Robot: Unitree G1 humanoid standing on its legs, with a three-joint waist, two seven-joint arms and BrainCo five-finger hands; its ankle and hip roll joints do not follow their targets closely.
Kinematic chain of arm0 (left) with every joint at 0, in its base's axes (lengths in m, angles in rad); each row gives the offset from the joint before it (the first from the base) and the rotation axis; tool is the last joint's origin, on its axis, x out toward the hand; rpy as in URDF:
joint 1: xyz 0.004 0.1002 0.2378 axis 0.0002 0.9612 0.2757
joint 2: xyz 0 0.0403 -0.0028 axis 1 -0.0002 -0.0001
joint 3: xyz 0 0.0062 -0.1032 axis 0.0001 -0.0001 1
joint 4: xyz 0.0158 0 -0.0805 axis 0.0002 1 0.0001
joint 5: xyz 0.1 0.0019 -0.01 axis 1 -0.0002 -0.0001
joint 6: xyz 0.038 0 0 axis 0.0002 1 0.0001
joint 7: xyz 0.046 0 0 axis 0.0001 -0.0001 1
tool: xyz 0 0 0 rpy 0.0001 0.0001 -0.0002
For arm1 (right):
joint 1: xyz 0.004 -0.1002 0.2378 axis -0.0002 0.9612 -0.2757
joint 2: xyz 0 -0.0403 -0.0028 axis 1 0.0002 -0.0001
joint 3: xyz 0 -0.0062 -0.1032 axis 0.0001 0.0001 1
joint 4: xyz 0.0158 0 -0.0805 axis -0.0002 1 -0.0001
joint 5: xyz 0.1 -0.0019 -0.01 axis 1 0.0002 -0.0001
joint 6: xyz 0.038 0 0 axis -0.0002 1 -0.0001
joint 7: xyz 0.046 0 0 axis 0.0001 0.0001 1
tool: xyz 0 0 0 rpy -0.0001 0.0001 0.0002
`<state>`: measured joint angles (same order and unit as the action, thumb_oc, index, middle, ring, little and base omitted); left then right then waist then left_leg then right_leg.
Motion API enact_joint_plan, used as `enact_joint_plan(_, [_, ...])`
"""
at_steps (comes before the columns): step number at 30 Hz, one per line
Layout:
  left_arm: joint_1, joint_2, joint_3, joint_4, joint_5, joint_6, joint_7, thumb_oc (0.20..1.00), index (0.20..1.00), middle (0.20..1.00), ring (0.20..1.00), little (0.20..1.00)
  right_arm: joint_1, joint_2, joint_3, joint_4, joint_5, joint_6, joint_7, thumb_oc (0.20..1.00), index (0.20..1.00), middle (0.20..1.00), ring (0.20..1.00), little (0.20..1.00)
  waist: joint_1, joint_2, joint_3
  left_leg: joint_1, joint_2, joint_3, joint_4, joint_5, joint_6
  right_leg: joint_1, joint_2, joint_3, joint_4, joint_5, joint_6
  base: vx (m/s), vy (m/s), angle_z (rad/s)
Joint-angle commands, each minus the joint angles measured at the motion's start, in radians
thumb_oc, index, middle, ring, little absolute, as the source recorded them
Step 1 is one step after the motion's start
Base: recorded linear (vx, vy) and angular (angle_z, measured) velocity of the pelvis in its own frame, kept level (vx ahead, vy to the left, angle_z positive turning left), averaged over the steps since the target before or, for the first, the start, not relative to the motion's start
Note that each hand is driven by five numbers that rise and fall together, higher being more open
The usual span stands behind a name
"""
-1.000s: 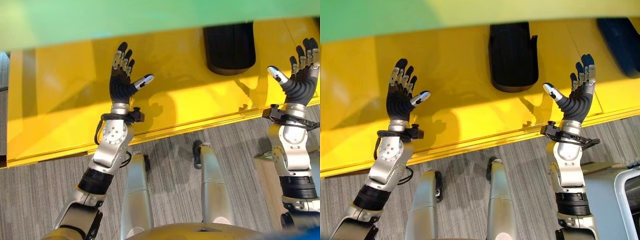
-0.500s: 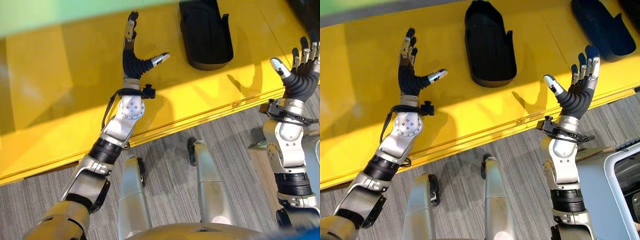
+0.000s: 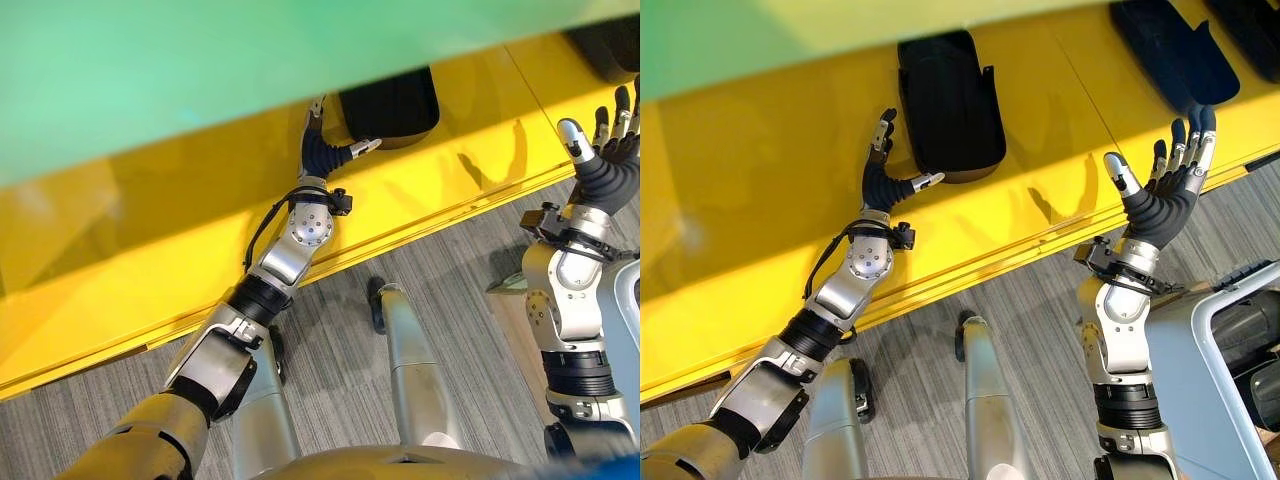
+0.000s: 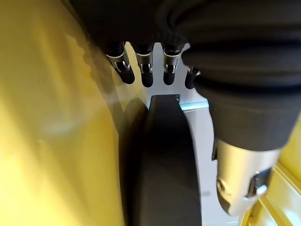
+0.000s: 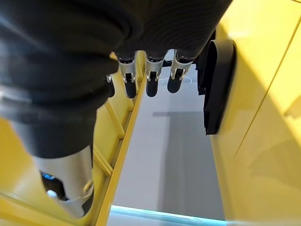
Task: Move parts from the plastic box to the shelf.
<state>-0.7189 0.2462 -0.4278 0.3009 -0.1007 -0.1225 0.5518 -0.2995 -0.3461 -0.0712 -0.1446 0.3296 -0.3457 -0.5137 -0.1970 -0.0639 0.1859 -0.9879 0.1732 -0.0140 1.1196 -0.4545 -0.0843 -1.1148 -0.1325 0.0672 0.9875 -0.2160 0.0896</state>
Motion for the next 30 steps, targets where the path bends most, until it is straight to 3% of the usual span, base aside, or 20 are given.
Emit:
enact_joint_plan(1, [-0.002, 0.002, -0.021, 0.038, -0.038, -0.026, -0.007, 1.000, 1.000, 1.000, 1.000, 1.000, -0.007, 0.003, -0.042, -0.133, 0.009, -0.082, -0.016, 1.000, 1.000, 1.000, 1.000, 1.000, -0.005, 0.011, 0.020, -0.015, -0.007, -0.105, -0.050, 0.046, -0.002, 0.045, -0.015, -0.008, -0.029, -0.023, 0.006, 0.00, 0.000, 0.00])
enact_joint_plan(30, [0.006, -0.056, -0.129, 0.047, -0.026, -0.005, -0.099, 1.000, 1.000, 1.000, 1.000, 1.000, 0.014, 0.005, -0.047, -0.166, 0.012, -0.086, -0.016, 1.000, 1.000, 1.000, 1.000, 1.000, -0.011, 0.013, 0.039, -0.026, -0.008, -0.098, -0.034, 0.039, 0.002, 0.032, -0.007, 0.005, -0.013, -0.027, 0.003, 0.00, 0.000, 0.00])
